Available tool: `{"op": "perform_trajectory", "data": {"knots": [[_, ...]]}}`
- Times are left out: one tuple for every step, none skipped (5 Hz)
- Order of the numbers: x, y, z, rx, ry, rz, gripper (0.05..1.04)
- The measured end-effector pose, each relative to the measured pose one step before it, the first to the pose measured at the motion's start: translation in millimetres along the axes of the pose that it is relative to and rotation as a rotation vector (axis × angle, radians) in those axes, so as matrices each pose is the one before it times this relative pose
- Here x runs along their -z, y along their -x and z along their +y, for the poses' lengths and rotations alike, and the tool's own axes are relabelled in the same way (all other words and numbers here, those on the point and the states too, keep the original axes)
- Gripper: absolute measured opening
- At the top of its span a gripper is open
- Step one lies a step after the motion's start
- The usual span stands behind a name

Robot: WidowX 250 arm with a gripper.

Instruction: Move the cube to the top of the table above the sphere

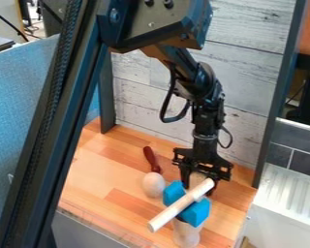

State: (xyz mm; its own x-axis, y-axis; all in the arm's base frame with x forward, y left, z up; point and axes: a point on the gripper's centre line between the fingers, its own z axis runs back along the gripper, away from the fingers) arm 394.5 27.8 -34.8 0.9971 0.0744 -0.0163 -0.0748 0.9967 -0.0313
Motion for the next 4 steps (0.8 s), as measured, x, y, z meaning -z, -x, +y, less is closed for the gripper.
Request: {"op": "perform_trajectory", "data": {"knots": [[-9.67,-4.06,17.13,-0.0561,0.0349,0.0082,0.626],[-15.88,-9.84,24.58,-0.0587,0.0315,-0.0183,0.626],[-14.33,-9.86,15.21,-0.0534,0.0153,-0.0253,0.626],[-6.59,-5.24,18.20,-0.0531,0.0209,-0.0246,0.626]]}}
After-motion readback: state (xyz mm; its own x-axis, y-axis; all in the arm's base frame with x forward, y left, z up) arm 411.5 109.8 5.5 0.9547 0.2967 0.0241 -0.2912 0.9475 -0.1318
